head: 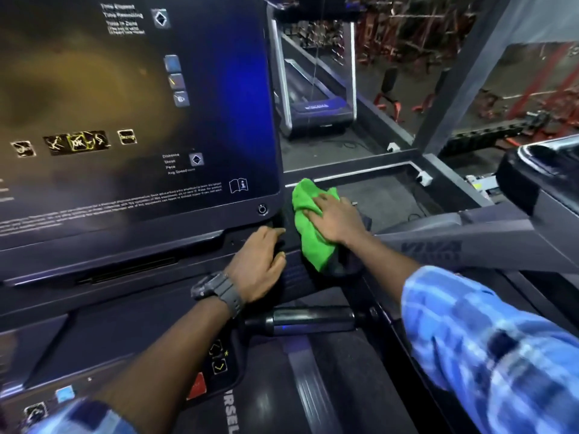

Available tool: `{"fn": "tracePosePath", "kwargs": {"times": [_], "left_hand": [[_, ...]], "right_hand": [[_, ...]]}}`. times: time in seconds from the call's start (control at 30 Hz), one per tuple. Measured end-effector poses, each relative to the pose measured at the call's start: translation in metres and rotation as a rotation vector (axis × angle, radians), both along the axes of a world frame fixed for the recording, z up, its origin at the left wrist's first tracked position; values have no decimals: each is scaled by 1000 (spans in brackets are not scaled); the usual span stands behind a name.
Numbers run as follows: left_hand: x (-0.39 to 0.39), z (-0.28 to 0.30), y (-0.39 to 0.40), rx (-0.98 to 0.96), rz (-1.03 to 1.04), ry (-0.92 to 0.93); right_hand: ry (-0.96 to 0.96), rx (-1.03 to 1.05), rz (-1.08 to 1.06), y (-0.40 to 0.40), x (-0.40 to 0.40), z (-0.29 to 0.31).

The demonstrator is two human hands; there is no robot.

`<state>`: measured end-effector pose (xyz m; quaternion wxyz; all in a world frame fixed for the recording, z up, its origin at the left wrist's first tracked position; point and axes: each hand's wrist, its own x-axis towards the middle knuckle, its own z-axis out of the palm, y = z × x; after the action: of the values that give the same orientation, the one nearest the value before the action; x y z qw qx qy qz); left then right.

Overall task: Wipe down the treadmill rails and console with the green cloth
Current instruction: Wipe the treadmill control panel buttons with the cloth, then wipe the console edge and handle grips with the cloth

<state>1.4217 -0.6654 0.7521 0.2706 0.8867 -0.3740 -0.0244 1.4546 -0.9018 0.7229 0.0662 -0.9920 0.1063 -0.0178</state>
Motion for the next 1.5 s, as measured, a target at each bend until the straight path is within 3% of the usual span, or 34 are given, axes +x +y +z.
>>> {"fn": "tracePosePath", "kwargs": {"times": [0.07,0.17,0.33,0.5,0.63,0.83,0.97,1.07,1.17,1.27,1.37,1.5], "left_hand": [[0,-2,0,-9,-11,-13],[3,-4,0,-56,-36,-16],[1,-2,-1,-59,-1,-10],[-5,-6,-15,31,-16,-28],[-28,-14,-44,55,-69,-18],[-84,-26,-71,259,-122,89],[-104,-23,-73,405,-57,-2],[-110,-22,-66,373,-64,-76],[-112,-27,-61,375,-111,-111],[-115,-32,-56,445,-143,-206],[-118,-37,-51,468,-168,-283],[-114,-37,-49,469,-191,-244]], "right_hand": [[43,50,-63,26,23,7],[64,-20,91,59,16,14],[33,-83,419,-1,-48,4],[80,90,29,2,-28,11],[114,69,121,-4,-63,3],[52,424,-45,-33,-125,-7],[47,632,-90,-36,-178,-2],[106,745,-49,-43,-233,3],[208,840,-155,-55,-266,6],[153,763,-309,-36,-242,9],[123,457,-385,1,-222,10],[215,106,-307,23,-287,12]]}}
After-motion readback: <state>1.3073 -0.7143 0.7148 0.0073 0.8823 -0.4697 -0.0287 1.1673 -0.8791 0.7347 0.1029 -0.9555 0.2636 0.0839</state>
